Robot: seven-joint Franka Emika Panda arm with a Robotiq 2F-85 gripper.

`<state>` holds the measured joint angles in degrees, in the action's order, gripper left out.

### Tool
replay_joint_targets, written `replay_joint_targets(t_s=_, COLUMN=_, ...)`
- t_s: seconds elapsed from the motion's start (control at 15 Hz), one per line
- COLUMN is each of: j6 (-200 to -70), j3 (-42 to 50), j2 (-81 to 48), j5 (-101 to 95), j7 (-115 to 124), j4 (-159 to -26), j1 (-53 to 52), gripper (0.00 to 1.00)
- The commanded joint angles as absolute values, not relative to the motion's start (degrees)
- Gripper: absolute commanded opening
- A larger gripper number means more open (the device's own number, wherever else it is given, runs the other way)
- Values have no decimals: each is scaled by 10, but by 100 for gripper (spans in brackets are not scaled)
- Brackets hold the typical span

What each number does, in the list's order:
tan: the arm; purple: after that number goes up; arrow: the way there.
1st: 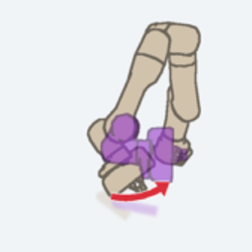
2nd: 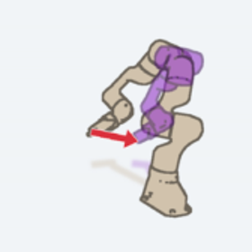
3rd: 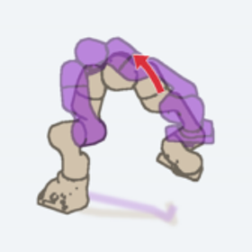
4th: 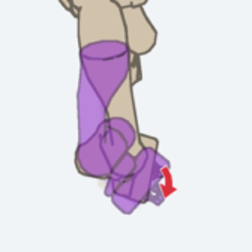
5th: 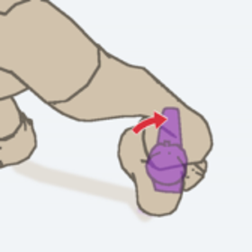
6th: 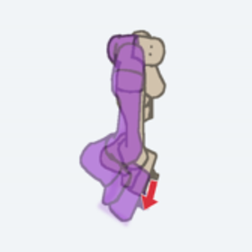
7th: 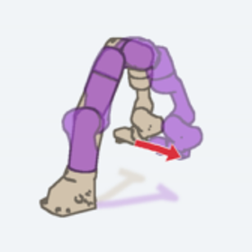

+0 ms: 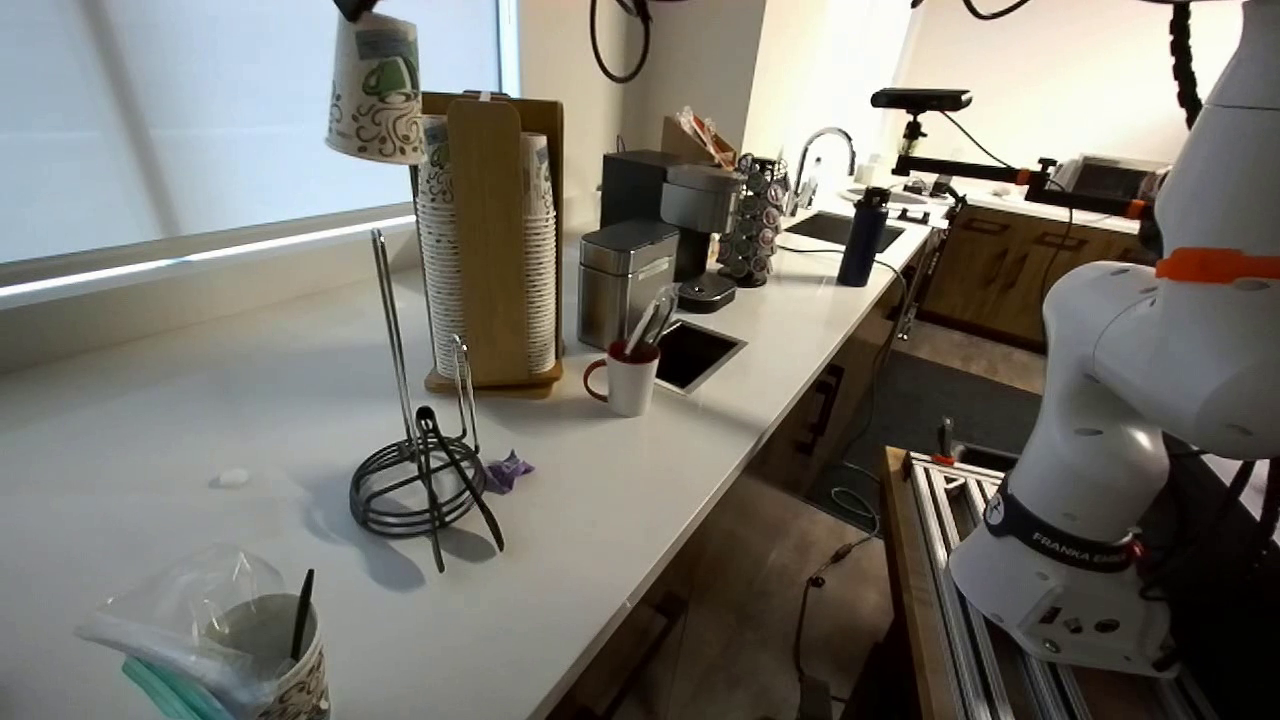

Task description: Put the cup on the silver object

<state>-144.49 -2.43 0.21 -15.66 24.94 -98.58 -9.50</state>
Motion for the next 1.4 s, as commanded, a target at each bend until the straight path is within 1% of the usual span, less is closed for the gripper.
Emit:
replay_joint_targets(t_s=0.0, j6=-1481, j3=-35, j2=88, j5=-219, j7=313, j4=-1126, j1=-66, gripper=1)
replay_joint_targets(t_s=0.2, j6=-1568, j3=-41, j2=113, j5=-256, j7=337, j4=-1221, j1=-31, gripper=1)
replay_joint_targets(t_s=0.27, j6=-1604, j3=-23, j2=112, j5=-271, j7=343, j4=-1241, j1=-41, gripper=1)
replay_joint_targets(t_s=0.47, j6=-1711, j3=-27, j2=103, j5=-346, j7=389, j4=-1277, j1=-7, gripper=1)
replay_joint_targets(t_s=0.8, j6=-1797, j3=-47, j2=110, j5=-468, j7=469, j4=-1268, j1=49, gripper=1)
replay_joint_targets(t_s=1.33, j6=-1886, j3=-56, j2=44, j5=-449, j7=458, j4=-1240, j1=31, gripper=1)
